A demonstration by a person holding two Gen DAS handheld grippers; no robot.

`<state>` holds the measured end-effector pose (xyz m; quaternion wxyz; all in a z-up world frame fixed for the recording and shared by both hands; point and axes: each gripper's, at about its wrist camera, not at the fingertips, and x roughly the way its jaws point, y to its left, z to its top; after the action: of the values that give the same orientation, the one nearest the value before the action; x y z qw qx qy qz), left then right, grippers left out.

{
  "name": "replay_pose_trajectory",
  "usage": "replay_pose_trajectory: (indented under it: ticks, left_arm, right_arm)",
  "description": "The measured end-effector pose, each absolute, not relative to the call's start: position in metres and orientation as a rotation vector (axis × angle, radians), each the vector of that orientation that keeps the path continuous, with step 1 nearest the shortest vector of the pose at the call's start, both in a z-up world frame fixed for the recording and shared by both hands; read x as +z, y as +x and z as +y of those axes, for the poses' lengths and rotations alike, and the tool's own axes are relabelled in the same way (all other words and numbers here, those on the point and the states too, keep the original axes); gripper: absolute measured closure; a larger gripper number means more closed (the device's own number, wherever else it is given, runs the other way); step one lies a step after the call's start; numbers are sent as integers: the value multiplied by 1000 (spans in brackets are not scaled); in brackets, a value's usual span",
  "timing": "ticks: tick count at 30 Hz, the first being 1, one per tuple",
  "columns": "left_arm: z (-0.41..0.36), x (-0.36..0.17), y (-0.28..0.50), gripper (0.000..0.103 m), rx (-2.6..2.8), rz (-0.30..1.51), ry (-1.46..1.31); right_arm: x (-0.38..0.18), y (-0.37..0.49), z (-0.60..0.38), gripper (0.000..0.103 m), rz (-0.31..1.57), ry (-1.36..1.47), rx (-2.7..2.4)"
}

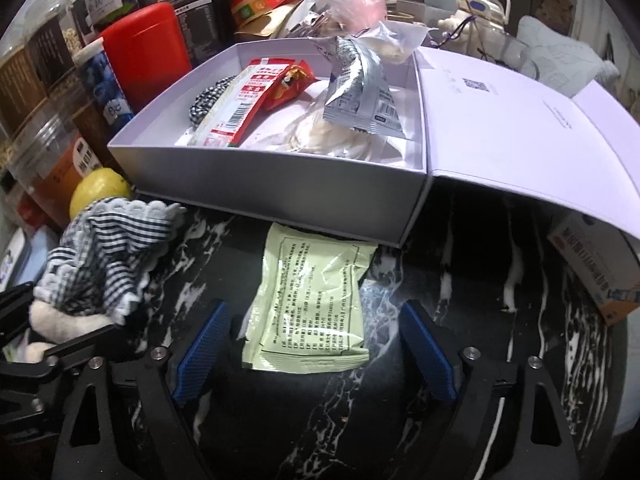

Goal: Organize soft objects
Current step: 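Grasp the checkered ruffled cloth with the left gripper while the right grasps the green sachet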

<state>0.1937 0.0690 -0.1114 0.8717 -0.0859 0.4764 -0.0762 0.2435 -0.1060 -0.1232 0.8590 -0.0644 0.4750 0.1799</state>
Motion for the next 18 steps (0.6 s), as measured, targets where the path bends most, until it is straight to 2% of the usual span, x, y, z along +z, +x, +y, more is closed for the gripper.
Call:
replay_pose_trajectory:
  ticks: [1,3,5,11,18]
  left_arm:
    - [69,-111,192,50,-157,996,-182]
    - [68,-112,189,50,-147,999,-186]
    - [67,-113,185,50,-136,1000,-195]
    - [63,-112,168,50,-109,1002,-206]
    - [53,-112,143,50,-123,1015,-181]
  right_arm:
    - [-123,242,-107,27,986,-137,365]
    - [-122,239,-110,52,968,-158,333]
    - [-120,238,-113,57,973,-158,339]
    - [-115,225,-121,62,979,-139,398]
    - [-115,181,-137,62,994,-98,433]
